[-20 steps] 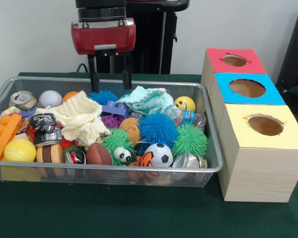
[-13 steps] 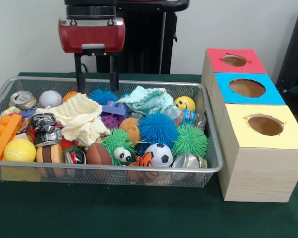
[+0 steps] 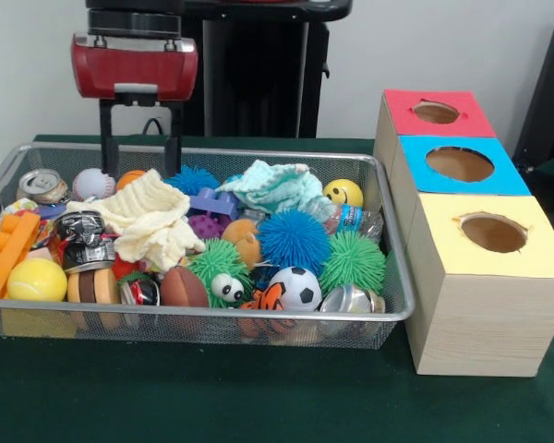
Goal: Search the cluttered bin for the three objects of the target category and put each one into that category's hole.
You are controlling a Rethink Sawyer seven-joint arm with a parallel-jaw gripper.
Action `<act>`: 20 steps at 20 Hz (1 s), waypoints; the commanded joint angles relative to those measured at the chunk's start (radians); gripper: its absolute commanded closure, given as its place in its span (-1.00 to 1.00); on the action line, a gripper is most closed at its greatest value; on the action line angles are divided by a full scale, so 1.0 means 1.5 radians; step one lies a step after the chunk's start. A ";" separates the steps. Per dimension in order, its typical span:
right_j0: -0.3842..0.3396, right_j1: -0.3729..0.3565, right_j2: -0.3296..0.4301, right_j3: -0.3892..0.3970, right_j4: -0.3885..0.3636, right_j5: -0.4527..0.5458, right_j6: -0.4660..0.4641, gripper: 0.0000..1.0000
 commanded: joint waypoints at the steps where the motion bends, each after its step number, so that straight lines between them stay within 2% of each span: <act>1: -0.037 0.051 0.036 -0.013 -0.018 0.025 -0.085 -1.00; 9: -0.055 0.079 0.064 -0.009 -0.002 0.026 -0.084 -1.00; 20: -0.047 0.080 0.058 -0.008 -0.013 0.033 -0.072 -1.00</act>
